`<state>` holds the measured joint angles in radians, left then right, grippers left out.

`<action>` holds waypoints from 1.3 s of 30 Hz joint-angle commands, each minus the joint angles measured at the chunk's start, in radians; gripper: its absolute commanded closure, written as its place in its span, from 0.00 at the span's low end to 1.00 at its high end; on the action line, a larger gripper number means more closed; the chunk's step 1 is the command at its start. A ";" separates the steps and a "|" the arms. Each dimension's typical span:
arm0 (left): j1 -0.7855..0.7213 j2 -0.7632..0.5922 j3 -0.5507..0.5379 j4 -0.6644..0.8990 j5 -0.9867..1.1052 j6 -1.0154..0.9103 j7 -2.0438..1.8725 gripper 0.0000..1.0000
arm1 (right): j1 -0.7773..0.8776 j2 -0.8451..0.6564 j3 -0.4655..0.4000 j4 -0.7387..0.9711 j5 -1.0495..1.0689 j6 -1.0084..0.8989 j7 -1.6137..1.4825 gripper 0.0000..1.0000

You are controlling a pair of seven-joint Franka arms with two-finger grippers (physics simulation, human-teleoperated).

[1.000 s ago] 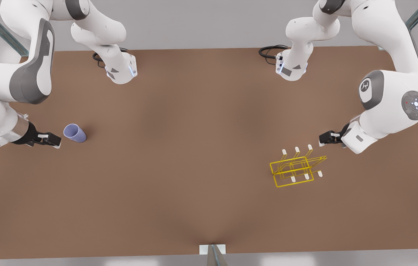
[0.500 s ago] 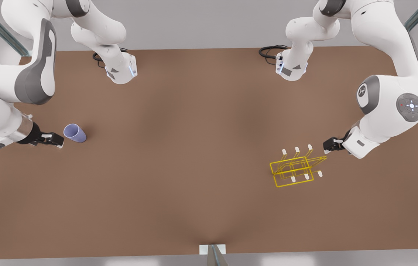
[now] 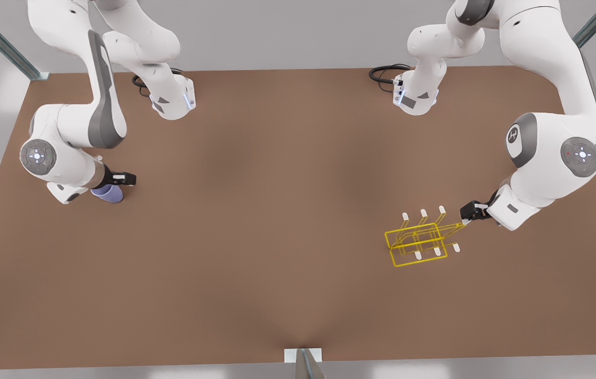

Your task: Place the cup on the cup holder

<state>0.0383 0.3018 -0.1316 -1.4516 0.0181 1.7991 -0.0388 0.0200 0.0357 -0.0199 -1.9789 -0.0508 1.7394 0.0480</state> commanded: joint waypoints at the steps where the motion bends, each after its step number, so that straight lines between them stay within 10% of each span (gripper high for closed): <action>1: 0.000 -0.001 0.000 0.001 0.002 0.005 -0.004 0.00 | -0.132 0.006 -0.002 -0.032 -0.004 0.100 -0.043 0.00; 29: 0.000 0.010 0.000 -0.004 0.016 0.006 -0.006 0.00 | -0.290 0.170 -0.003 -0.327 -0.004 0.539 -0.217 0.00; 30: 0.000 0.010 0.000 -0.004 0.016 0.006 -0.004 0.00 | -0.295 0.178 -0.003 -0.327 -0.004 0.539 -0.217 0.10; 32: 0.000 0.010 0.000 -0.004 0.016 0.006 -0.006 0.00 | -0.298 0.193 -0.003 -0.322 -0.004 0.546 -0.217 0.70; 39: 0.000 0.008 -0.011 -0.004 0.016 0.002 -0.007 0.00 | -0.298 0.184 -0.003 -0.321 -0.004 0.528 -0.218 0.79</action>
<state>0.0376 0.3104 -0.1401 -1.4563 0.0330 1.8053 -0.0418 -0.2787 0.2219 -0.0229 -2.2994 -0.0394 2.2736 -0.1590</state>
